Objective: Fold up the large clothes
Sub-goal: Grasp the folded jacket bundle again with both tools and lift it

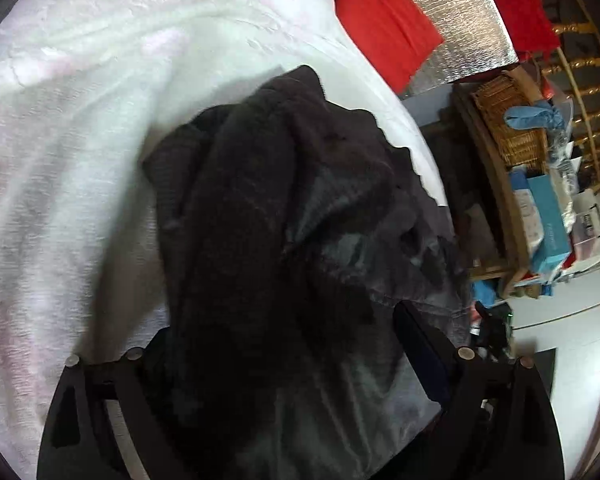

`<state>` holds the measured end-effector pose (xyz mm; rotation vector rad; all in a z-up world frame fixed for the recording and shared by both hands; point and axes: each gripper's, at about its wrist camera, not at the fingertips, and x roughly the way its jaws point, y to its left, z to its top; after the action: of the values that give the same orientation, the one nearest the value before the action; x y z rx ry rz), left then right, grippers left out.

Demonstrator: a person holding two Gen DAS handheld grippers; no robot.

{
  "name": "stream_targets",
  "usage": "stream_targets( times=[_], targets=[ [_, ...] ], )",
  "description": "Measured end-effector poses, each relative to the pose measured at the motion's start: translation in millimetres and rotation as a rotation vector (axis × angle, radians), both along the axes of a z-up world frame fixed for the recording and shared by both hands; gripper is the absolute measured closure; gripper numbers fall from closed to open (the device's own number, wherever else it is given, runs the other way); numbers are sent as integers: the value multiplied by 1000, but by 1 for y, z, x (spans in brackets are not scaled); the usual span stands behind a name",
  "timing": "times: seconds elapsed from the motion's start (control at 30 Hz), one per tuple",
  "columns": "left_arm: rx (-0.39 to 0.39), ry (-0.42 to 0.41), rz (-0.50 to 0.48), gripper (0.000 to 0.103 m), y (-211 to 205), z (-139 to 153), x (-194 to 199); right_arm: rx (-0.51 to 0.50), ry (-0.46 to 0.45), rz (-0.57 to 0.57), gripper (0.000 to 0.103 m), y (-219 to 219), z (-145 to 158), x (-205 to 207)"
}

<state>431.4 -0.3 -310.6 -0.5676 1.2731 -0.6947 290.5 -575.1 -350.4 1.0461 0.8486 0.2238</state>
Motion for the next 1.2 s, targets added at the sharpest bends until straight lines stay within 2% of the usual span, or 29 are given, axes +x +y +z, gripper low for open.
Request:
stream_targets(
  times=[0.07,0.17,0.3,0.33,0.37,0.47,0.53,0.63,0.73,0.83,0.9,1.0,1.03,1.07,1.2],
  targets=[
    [-23,7,2,10,-2,-1,2,38,-8,49,10,10,-4,13],
    [-54,-4,-7,10,-3,-1,3,-22,-17,117,10,33,0,28],
    [-32,-51,-10,12,-7,4,1,-59,-27,141,11,52,4,36],
    [-21,-63,-5,21,-6,5,0,-55,-33,142,19,55,4,36],
    [2,-78,6,34,-6,6,0,-53,-30,138,28,57,4,36],
    [4,-83,43,51,0,6,1,-112,-14,116,42,63,6,32],
    [6,-100,59,59,2,9,1,-137,-23,102,46,68,11,30],
    [2,-160,79,69,0,23,-3,-140,-81,93,57,74,26,25],
    [-14,-218,91,72,0,37,-7,-159,-137,78,60,82,44,21],
    [17,-249,94,72,-2,44,-11,-172,-191,63,60,86,56,15],
    [93,-213,99,70,-2,34,-9,-182,-161,48,61,83,49,18],
    [181,-124,106,50,-1,14,-1,-189,-27,23,61,71,22,27],
    [190,-106,111,40,1,10,-1,-166,1,26,61,68,13,28],
    [201,-90,122,35,2,8,0,-147,9,25,60,66,9,29],
    [206,-67,144,30,5,9,-1,-163,27,10,50,65,14,24]
  ],
)
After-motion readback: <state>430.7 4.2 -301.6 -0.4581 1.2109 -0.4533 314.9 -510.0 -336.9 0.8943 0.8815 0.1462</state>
